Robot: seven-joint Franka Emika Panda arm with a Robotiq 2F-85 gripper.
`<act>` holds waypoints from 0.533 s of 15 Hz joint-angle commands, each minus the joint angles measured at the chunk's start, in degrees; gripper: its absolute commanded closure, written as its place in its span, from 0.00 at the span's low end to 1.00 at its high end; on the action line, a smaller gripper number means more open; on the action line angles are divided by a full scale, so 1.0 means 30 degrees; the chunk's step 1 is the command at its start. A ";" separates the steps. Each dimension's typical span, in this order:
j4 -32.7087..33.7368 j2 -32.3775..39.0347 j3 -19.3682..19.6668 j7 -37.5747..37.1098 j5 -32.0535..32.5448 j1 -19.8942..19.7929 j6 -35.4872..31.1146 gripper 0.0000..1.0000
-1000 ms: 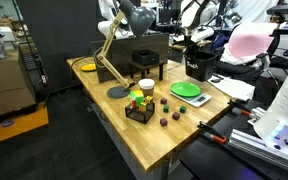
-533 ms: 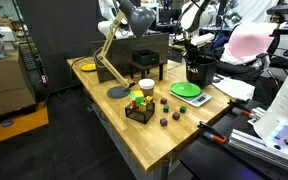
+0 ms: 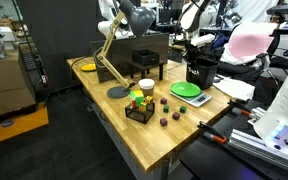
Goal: Move the black waste bin forward
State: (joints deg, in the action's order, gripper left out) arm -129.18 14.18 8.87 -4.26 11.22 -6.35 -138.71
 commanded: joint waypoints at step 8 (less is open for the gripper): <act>-0.0186 -0.1292 0.0217 -0.0250 0.1177 0.0238 0.0179 0.01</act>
State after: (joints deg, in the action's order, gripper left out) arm -128.91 13.03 9.03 -4.29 12.41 -6.35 -138.62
